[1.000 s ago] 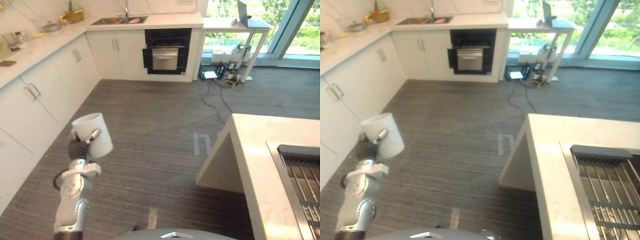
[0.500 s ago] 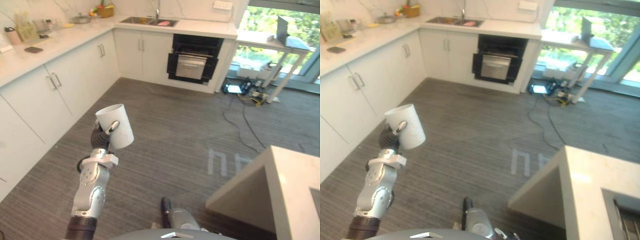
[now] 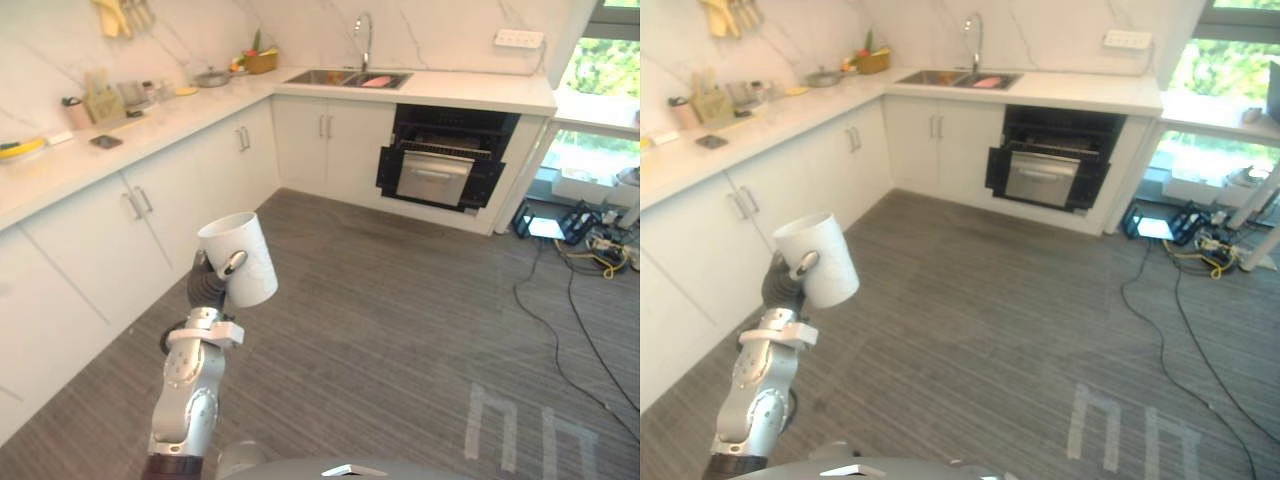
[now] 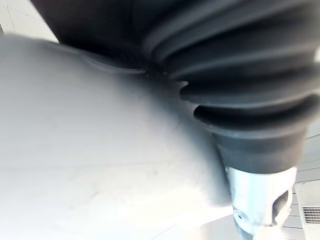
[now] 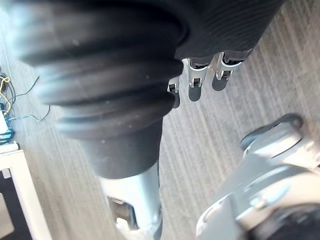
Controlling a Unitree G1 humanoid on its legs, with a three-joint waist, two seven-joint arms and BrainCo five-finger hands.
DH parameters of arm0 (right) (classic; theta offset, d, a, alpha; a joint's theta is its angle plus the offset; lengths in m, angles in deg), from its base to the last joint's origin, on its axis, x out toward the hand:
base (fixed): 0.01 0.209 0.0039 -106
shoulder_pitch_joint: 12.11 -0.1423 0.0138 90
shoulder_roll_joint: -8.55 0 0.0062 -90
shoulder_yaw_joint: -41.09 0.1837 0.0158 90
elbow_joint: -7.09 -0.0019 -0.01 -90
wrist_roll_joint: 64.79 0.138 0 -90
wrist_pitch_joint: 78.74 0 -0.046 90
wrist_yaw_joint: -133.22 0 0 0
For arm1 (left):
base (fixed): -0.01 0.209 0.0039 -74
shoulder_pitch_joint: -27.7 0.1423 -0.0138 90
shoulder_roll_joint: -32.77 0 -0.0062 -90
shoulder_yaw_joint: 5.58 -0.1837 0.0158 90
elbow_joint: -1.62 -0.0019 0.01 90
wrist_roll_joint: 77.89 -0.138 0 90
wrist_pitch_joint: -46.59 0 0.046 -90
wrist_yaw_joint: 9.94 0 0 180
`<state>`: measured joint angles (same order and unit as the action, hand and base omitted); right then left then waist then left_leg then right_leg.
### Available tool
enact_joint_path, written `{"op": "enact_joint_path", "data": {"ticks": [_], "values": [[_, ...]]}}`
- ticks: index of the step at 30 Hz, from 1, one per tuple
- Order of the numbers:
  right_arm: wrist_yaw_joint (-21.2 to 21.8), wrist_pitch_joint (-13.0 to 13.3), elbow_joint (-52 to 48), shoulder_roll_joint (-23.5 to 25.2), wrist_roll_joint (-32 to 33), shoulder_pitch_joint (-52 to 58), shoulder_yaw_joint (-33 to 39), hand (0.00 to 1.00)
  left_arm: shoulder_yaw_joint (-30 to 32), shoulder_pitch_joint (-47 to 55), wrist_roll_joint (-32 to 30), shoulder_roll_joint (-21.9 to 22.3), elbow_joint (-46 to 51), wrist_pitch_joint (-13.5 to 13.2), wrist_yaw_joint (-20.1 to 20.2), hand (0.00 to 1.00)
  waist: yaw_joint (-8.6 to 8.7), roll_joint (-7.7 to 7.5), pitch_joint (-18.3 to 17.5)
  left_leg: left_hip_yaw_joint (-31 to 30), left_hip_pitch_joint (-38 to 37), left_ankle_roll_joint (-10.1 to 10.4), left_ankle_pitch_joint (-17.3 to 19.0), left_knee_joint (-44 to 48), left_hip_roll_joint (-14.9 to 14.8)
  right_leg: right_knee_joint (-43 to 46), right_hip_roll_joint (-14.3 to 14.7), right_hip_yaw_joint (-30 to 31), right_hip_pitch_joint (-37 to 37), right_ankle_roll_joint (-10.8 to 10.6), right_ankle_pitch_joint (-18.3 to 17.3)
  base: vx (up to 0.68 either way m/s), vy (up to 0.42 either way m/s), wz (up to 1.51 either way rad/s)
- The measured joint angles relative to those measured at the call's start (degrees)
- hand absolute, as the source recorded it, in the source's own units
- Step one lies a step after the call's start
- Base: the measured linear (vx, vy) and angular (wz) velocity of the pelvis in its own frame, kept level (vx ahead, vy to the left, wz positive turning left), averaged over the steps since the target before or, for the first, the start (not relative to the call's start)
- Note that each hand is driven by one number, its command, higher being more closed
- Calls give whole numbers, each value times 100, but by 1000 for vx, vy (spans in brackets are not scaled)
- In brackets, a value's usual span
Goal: Walk over to the sink, pick up the cup, carry it to the dishwasher, place the cup inside the dishwasher, then close the dishwasher door
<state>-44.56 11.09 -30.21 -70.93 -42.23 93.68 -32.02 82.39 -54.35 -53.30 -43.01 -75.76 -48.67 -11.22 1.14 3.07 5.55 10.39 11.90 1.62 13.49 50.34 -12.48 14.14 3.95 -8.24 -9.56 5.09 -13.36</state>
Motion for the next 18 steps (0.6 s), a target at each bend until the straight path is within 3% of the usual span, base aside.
{"op": "enact_joint_path", "data": {"ticks": [1,2,3,5,6,7,8,9,10,11,12,13,14,15,16,17,18], "values": [[-3,81,-53,1,70,-86,-124,0,41,65,-2,-2,0,-62,1,100,-11,-30,16,24,-28,5,-18,-758,104,-32,-63,87,-75,25,-14,336,81,-95],[-33,183,-343,-2,120,-206,-350,0,88,206,-9,24,10,-151,10,100,-11,-62,22,-135,-135,145,-320,-2509,352,-82,-143,300,-183,0,-65,343,174,-86],[-158,326,-773,-11,193,-298,-520,0,108,303,-19,85,29,-295,24,100,-16,51,40,-467,5,369,-634,-3676,384,-170,-70,501,-221,-57,-123,411,225,-80],[-384,414,-1209,-28,174,-488,-718,0,153,314,-85,78,21,-392,26,100,-73,165,85,-569,338,602,-773,-4007,186,-212,31,779,-361,-213,-301,374,259,-69],[-503,409,-1342,-41,68,-539,-726,0,207,310,-117,73,20,-409,28,100,-85,157,107,-527,352,577,-808,-4044,148,-198,23,874,-465,-259,-404,441,337,-73],[-755,418,-1679,-64,-339,-574,-733,0,328,300,-114,3,13,-445,32,100,-105,38,136,-433,333,497,-1365,-3823,209,-112,-126,1017,-676,-374,-668,486,381,-58],[-922,413,-2111,-101,-601,-550,-720,0,469,279,-101,-106,17,-473,56,100,-95,-212,81,-241,263,349,-1692,-3529,455,-4,-457,1075,-890,-547,-904,515,381,-43],[-979,408,-2341,-139,-687,-552,-710,0,531,230,-87,-140,6,-479,77,100,-85,-311,75,-241,207,261,-1743,-3387,597,188,-623,1066,-918,-699,-997,555,367,-23],[-1107,356,-2734,-209,-804,-603,-677,0,641,119,-50,-170,-1,-470,96,100,-83,-531,142,-150,95,-27,-1642,-3187,852,1204,-949,1076,-582,-877,-1057,663,423,-11],[-1126,340,-3045,-182,-922,-625,-577,0,680,12,-46,-203,0,-458,98,100,-110,-711,205,10,-101,-146,-1396,-3123,1059,2375,-1238,1062,-128,-1279,-779,544,355,-17],[-1118,346,-3212,-152,-934,-636,-532,0,690,-34,-54,-227,3,-451,97,100,-125,-802,250,83,-246,-221,-1320,-3129,1163,2973,-1401,1038,131,-1434,-457,614,422,-13],[-1094,365,-3542,-89,-931,-642,-532,0,706,-63,-82,-282,16,-421,85,100,-87,-897,309,109,-599,-374,-1069,-3205,1390,3891,-1728,795,494,-1219,547,499,334,-13],[-1049,391,-3740,-50,-933,-628,-580,0,648,-58,-132,-263,46,-347,40,100,15,-819,374,111,-1051,-487,-886,-3400,1520,4453,-1975,599,700,-999,1509,665,444,-18],[-969,424,-3900,-6,-938,-642,-723,0,582,-86,-179,-235,79,-332,3,100,44,-740,422,105,-1406,-585,-703,-3479,1515,4994,-1948,572,1052,-808,979,440,277,-19],[-919,458,-4002,35,-938,-615,-797,0,540,-115,-260,-255,78,-320,-18,100,70,-702,444,99,-1566,-604,-632,-3527,1488,5113,-1859,514,1241,-776,690,321,185,-11],[-838,545,-4201,92,-935,-507,-930,0,451,-152,-347,-277,78,-306,-116,100,131,-569,487,85,-1753,-622,-530,-3602,1448,5031,-1717,399,1538,-774,387,362,162,14],[-652,691,-4574,211,-879,-286,-1060,0,390,-223,-402,-278,85,-299,-203,100,251,-527,469,31,-1878,-621,-336,-3702,1410,4448,-1386,268,2114,-783,96,359,142,23]]}}
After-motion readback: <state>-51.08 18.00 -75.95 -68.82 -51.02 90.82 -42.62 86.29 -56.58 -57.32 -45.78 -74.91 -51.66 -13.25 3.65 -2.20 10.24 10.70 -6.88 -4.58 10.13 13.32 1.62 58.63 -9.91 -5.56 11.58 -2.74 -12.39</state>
